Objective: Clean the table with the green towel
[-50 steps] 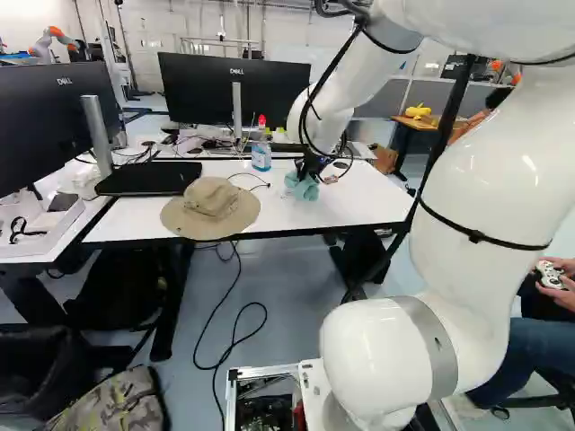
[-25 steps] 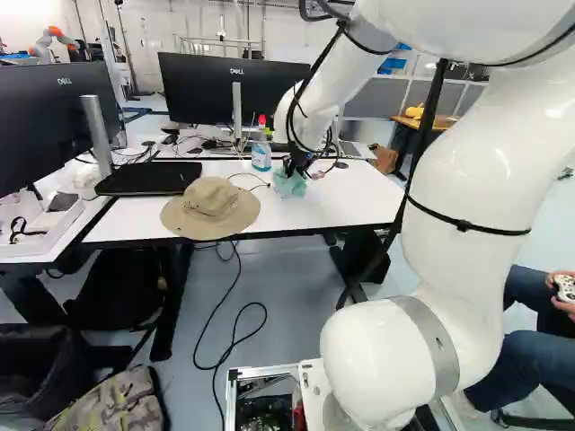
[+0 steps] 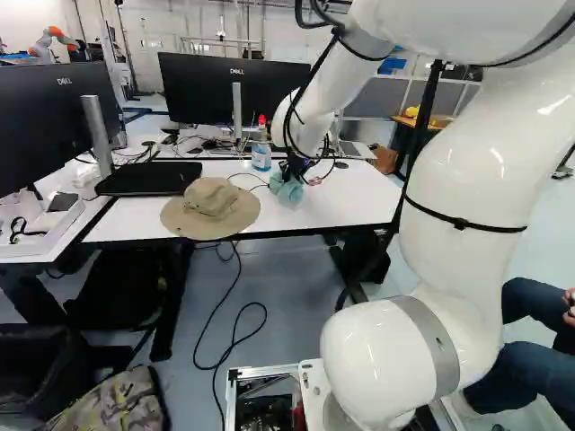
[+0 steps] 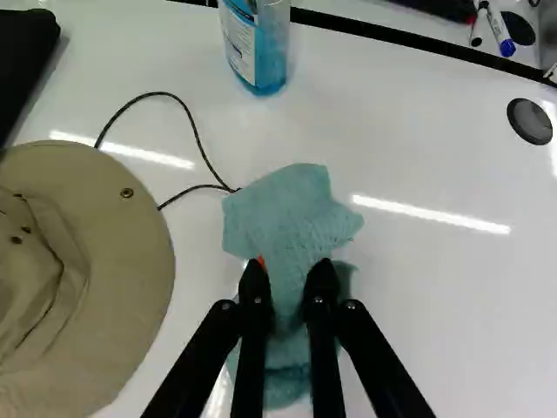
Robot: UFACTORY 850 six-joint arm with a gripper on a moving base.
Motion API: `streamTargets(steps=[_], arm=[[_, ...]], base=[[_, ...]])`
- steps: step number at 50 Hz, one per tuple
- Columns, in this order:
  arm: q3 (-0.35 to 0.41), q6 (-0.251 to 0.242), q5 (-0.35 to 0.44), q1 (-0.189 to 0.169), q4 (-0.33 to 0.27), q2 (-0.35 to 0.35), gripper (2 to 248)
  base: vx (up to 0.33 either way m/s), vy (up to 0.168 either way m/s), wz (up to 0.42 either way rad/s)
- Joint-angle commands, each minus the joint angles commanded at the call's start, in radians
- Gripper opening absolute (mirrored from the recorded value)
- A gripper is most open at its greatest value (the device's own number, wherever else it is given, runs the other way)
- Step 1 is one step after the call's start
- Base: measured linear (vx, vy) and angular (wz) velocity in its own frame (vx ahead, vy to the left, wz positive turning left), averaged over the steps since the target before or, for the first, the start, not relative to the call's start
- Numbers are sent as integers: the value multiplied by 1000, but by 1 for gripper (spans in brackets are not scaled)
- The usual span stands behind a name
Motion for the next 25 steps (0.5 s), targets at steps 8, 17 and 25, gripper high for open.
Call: streamTargets(steps=[8,17,25], arm=[[28,0,27,-16,0,5,50],[40,0,66,-31,0,-7,50],[34,0,85,-31,0,-31,50]], base=[[0,0,0],[0,0,0],[-22,2,-1]])
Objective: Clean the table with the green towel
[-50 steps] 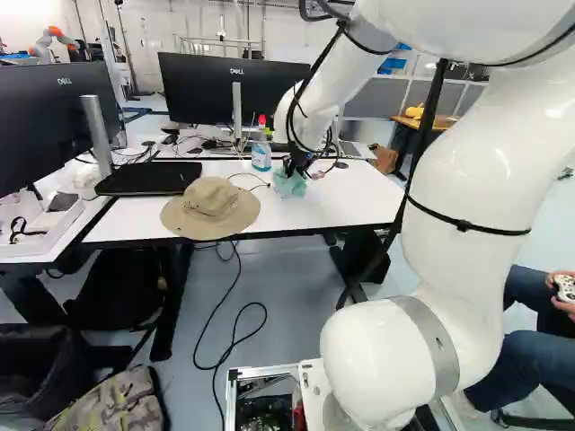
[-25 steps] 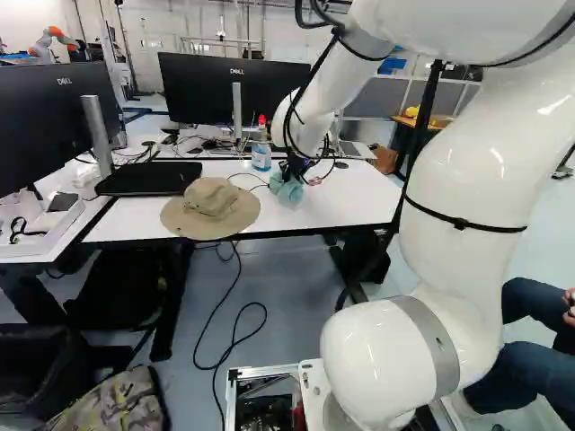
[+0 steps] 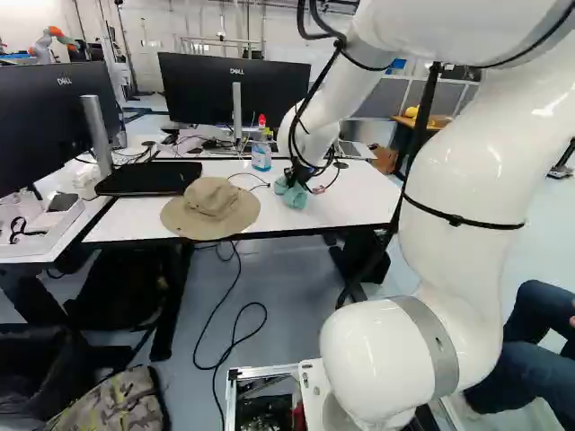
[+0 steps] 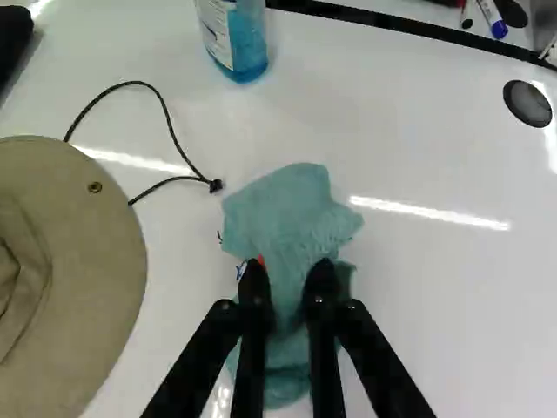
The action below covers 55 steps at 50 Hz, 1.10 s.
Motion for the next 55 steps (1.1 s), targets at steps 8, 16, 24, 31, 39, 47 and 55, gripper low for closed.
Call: streamTargets(steps=[8,16,24,31,39,47,55], arm=[[-5,0,0,0,0,-22,50],[-5,0,0,0,0,-22,50],[-5,0,1,0,0,-22,50],[-5,0,21,0,0,-22,50],[-5,0,32,0,0,-22,50],[-7,0,55,0,0,-34,50],[-7,0,88,0,0,-53,50]], base=[[-5,-3,-2],[-4,-6,1],[0,0,0],[0,0,0],[0,0,0],[0,0,0],[0,0,0]])
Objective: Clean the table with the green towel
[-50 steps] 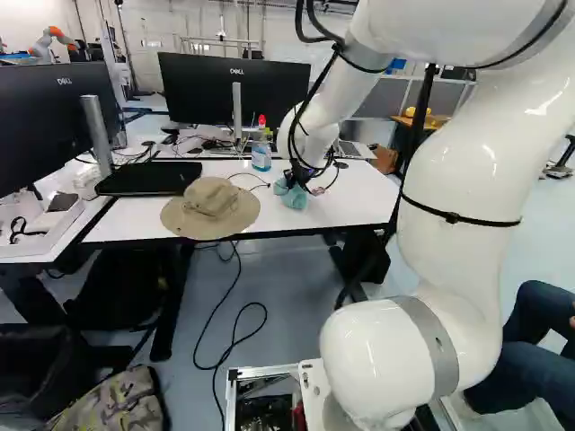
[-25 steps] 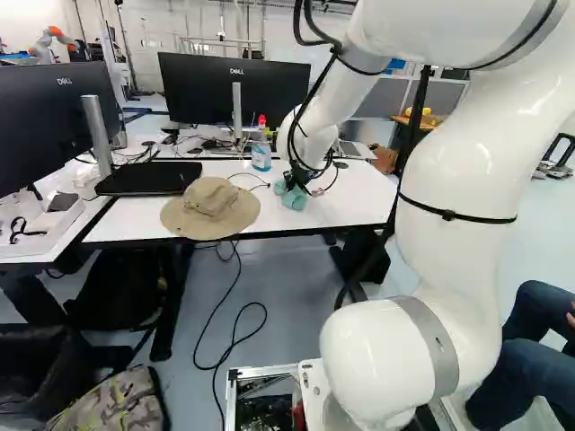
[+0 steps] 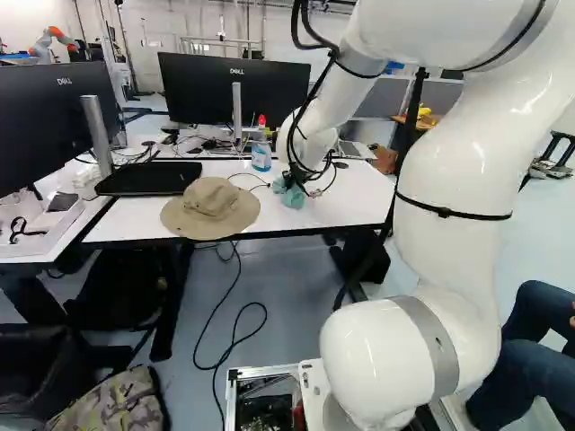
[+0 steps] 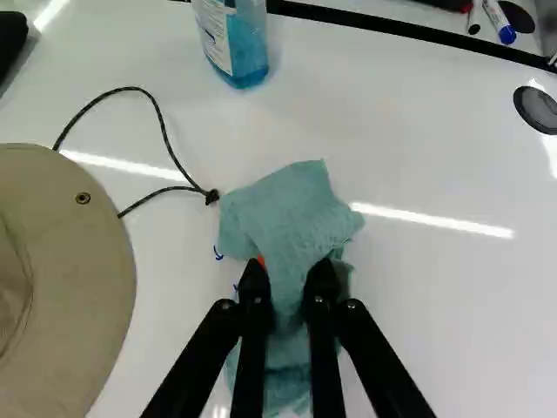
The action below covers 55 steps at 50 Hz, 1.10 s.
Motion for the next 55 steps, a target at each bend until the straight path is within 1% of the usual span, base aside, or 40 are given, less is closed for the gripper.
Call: streamTargets(steps=[9,21,47,55], arm=[[0,0,21,0,0,-5,50],[0,0,20,0,0,-5,50],[0,0,-53,0,0,-5,50],[0,0,-57,0,25,-5,50]], base=[[0,0,0],[0,0,0],[0,0,0],[0,0,0]])
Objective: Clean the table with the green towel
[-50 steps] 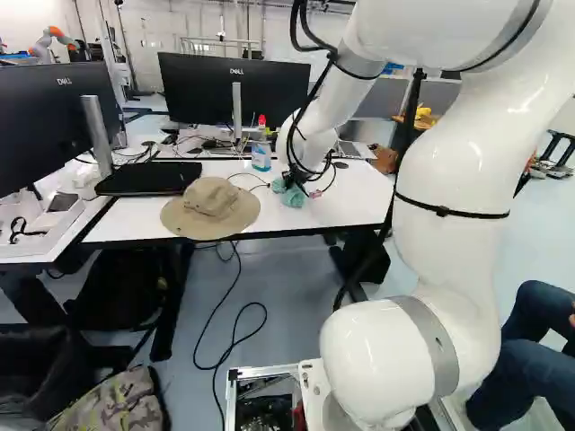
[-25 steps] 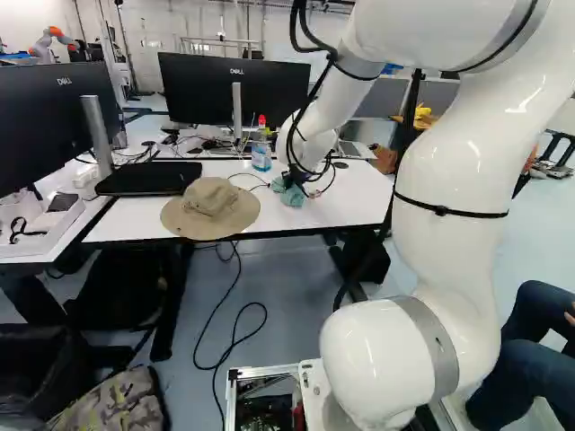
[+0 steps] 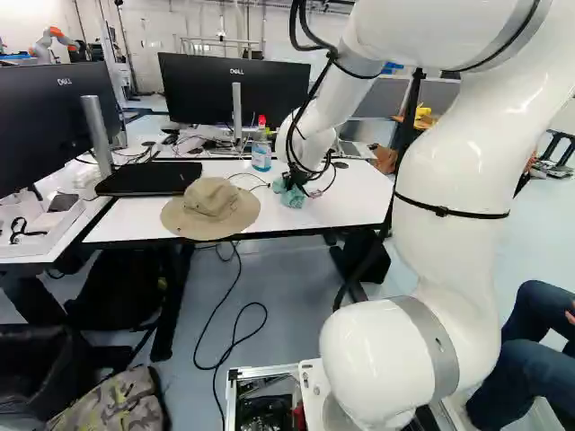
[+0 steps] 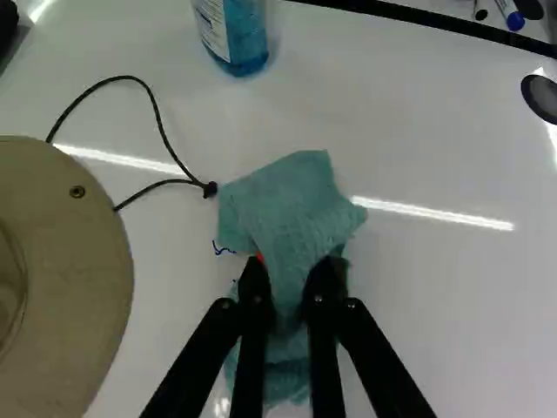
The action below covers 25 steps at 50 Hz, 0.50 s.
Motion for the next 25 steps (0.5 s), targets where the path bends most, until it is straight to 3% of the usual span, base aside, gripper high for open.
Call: streamTargets(steps=[25], arm=[[0,0,-14,0,10,0,50]], base=[[0,0,0]])
